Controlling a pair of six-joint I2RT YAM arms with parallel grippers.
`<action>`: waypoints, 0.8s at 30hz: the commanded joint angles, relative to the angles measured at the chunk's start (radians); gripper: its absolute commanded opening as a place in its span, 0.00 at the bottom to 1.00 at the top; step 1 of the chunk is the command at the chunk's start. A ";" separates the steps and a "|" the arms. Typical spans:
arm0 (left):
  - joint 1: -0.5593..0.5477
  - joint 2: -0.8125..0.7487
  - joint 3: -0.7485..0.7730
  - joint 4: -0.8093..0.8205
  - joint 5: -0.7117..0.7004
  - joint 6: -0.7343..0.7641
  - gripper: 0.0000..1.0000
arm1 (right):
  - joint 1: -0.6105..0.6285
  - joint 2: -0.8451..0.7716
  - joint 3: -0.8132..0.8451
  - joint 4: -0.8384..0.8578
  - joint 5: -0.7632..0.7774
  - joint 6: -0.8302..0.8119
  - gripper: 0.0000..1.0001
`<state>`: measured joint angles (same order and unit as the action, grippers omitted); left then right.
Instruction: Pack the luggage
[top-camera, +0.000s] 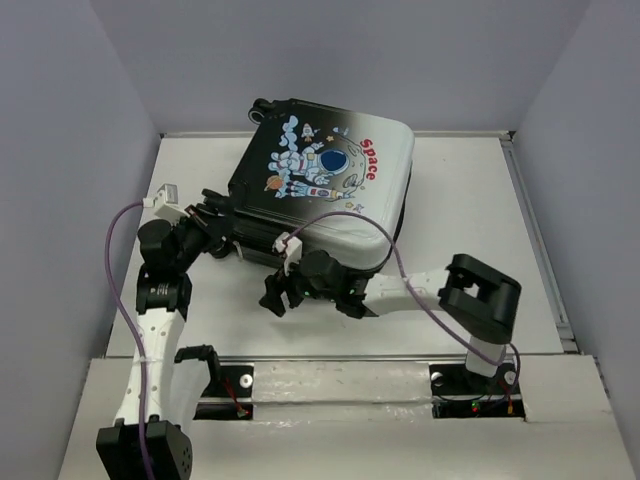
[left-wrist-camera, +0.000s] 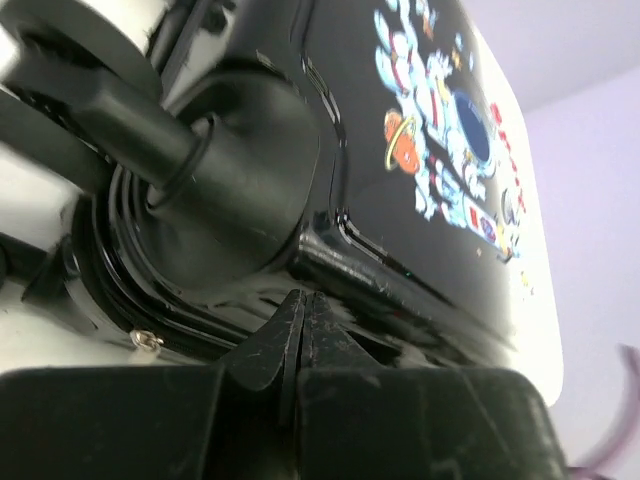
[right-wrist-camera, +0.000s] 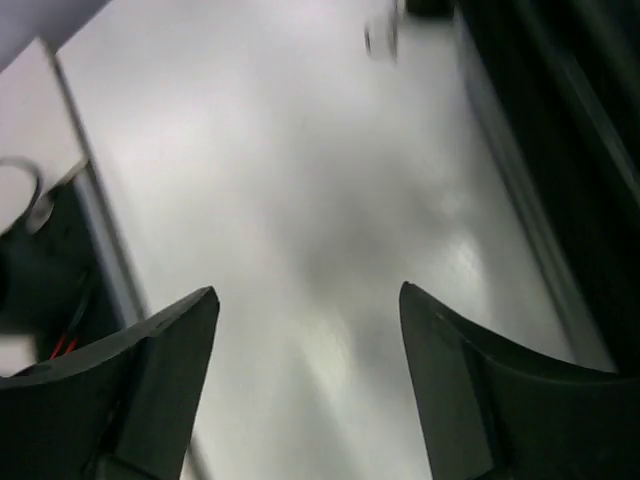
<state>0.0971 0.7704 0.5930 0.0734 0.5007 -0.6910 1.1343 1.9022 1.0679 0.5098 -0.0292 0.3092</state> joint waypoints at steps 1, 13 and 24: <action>-0.028 -0.006 -0.024 -0.001 0.056 0.039 0.06 | 0.010 -0.349 -0.120 -0.285 -0.048 0.126 0.85; -0.198 -0.019 0.011 -0.010 -0.192 0.094 0.06 | -0.505 -0.904 -0.143 -0.731 0.244 0.153 1.00; -0.146 0.188 0.394 -0.112 -0.502 0.186 0.75 | -0.794 -0.559 0.049 -0.686 0.092 0.128 1.00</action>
<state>-0.0948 0.8280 0.8524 -0.0479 0.1020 -0.5560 0.3759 1.2957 1.0729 -0.1677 0.1207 0.4625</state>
